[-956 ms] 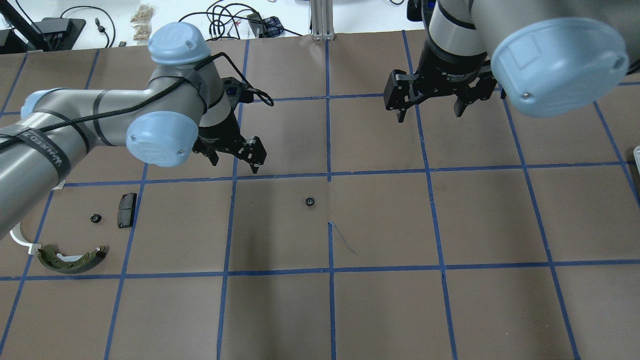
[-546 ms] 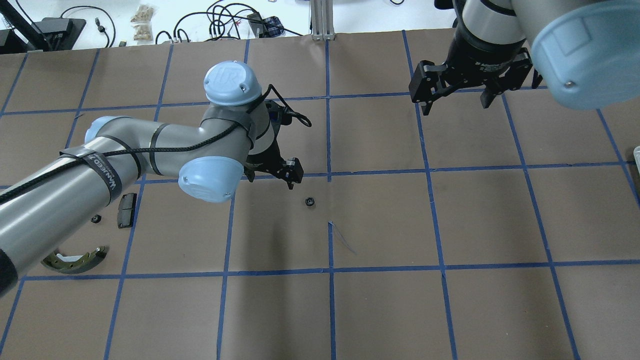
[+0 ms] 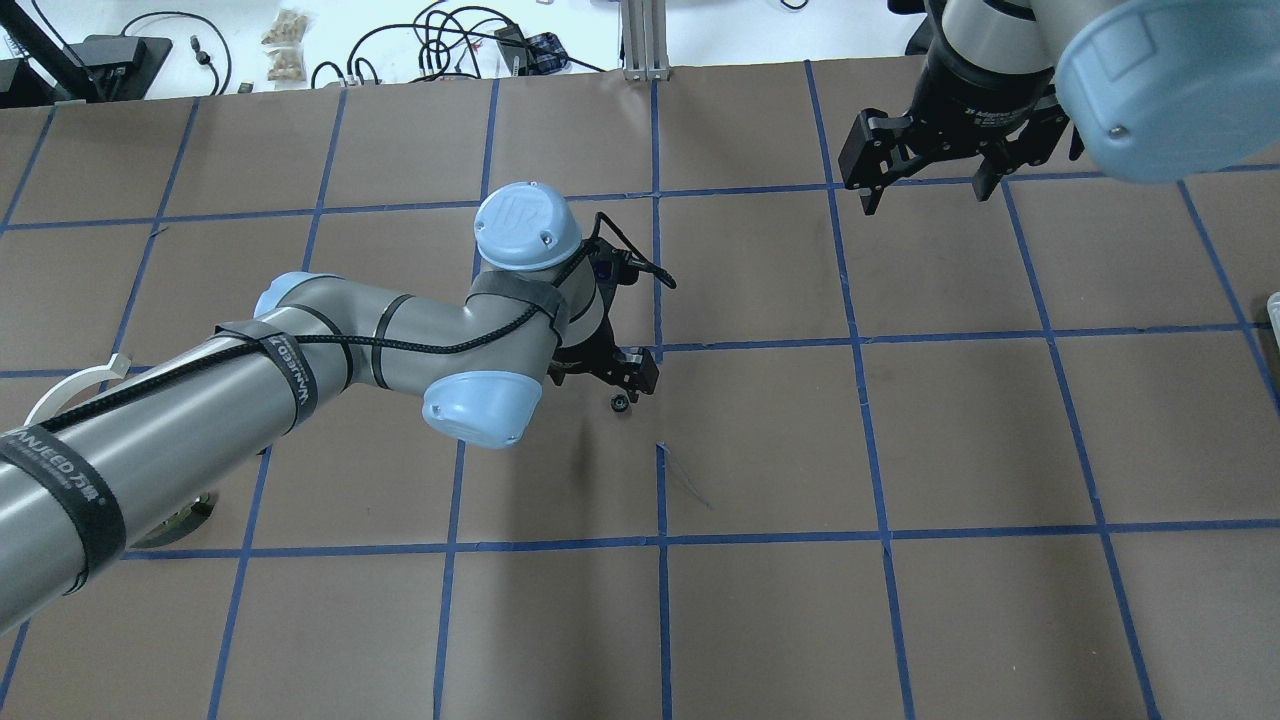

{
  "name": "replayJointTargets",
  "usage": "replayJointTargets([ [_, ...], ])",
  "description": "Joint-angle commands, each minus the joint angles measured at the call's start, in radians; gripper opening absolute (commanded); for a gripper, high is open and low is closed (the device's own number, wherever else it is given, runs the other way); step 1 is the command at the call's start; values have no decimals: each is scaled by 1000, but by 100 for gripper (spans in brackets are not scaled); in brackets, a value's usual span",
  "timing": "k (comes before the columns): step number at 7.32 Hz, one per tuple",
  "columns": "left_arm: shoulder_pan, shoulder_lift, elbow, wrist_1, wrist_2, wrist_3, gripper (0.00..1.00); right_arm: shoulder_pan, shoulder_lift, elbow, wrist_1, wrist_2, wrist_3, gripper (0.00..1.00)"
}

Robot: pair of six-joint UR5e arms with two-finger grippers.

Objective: Place bearing gear from tray to pile

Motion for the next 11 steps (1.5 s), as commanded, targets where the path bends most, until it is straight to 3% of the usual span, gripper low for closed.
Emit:
replayJointTargets([
  [1, -7, -40, -1, 44, -2, -7, 98, -21, 0, 6, -2, 3, 7, 100],
  [2, -12, -52, -1, 47, -2, -7, 94, -24, 0, 6, 0, 1, 7, 100],
  [3, -18, -57, -1, 47, -2, -4, 80, -24, -1, 6, 9, 1, 7, 100],
  [5, -24, -69, 0, 49, -2, -11, 80, -24, -1, 6, 10, 3, 7, 100],
  [7, -32, -72, -1, 50, -3, -11, 48, -24, -1, 7, 6, 1, 7, 100],
  [9, -36, -72, -1, 49, -2, -8, 0, -24, -1, 9, 3, 1, 6, 100],
  [11, -30, -57, 9, 35, 11, 6, 0, -24, -1, 9, 0, 1, 6, 100],
])
